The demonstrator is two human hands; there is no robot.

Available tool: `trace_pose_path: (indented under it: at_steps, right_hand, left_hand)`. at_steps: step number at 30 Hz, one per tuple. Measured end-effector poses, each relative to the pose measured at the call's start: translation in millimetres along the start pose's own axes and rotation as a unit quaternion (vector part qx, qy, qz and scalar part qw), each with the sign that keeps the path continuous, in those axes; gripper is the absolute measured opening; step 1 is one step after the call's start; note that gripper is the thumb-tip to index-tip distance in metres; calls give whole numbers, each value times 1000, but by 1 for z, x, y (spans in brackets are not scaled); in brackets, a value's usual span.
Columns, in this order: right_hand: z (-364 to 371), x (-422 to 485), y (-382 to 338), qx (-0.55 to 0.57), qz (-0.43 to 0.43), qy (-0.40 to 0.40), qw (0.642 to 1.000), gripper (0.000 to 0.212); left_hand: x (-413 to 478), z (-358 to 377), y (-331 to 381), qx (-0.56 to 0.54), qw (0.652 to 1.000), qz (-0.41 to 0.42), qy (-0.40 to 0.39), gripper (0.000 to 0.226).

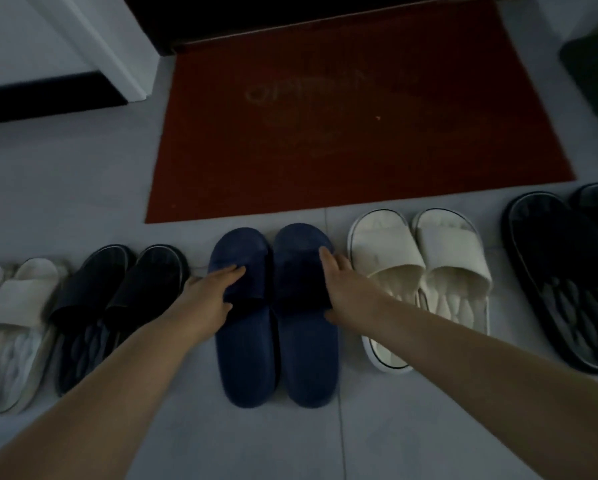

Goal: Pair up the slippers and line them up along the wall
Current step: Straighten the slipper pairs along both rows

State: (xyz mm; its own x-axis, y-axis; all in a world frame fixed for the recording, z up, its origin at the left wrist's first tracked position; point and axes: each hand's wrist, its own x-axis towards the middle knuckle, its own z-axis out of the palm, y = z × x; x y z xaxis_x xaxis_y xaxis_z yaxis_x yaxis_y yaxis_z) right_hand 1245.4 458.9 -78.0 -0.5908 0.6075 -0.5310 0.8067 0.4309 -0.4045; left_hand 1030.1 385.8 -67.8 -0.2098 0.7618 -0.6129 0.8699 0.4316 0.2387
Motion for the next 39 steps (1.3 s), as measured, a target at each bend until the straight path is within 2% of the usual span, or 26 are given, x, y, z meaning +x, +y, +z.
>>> trace_pose_path:
  at_steps: [1,3,5,7,10,13,16,18,21,24,31,34,36,38,39]
  right_hand:
    - [-4,-7,8,-1,-14,-5,1000,92]
    - [-18,-24,33,3,-35,17,999,76]
    - [-38,-38,65,47,6,84,995,61]
    - [-52,-52,101,41,79,152,984,66]
    - [-49,-71,145,33,173,132,975,83]
    - [-35,-74,167,86,208,126,966,78]
    - [-22,-73,167,175,224,187,940,68]
    - [-15,-75,167,201,239,217,925,64]
    - [-8,-82,170,198,223,230,926,52]
    - [-7,-87,176,192,212,237,929,51]
    - [-13,-80,189,207,211,241,924,66]
    - [-14,-79,191,200,193,242,930,63]
    - [-13,-84,195,236,172,242,925,65]
    - [-13,-95,204,258,164,290,907,68]
    - [-14,-102,209,244,182,348,887,67]
  left_hand:
    - [0,-2,2,20,1000,-9,-7,71]
    - [-3,-7,17,56,998,-11,-4,84]
    - [-5,-9,48,27,998,41,29,93]
    - [-3,-2,88,-52,990,118,54,88]
    - [10,16,149,-121,977,175,16,76]
    - [27,37,188,-118,983,139,-17,78]
    - [40,49,202,-101,992,80,12,71]
    - [43,53,203,-96,992,73,27,67]
    - [43,59,199,-109,989,98,31,66]
    - [44,63,201,-114,985,128,35,66]
    - [41,64,208,-131,981,134,53,65]
    - [39,63,210,-141,980,124,62,64]
    - [38,63,209,-147,979,124,65,64]
    - [38,64,206,-139,978,136,70,65]
    - [38,65,204,-133,978,141,72,66]
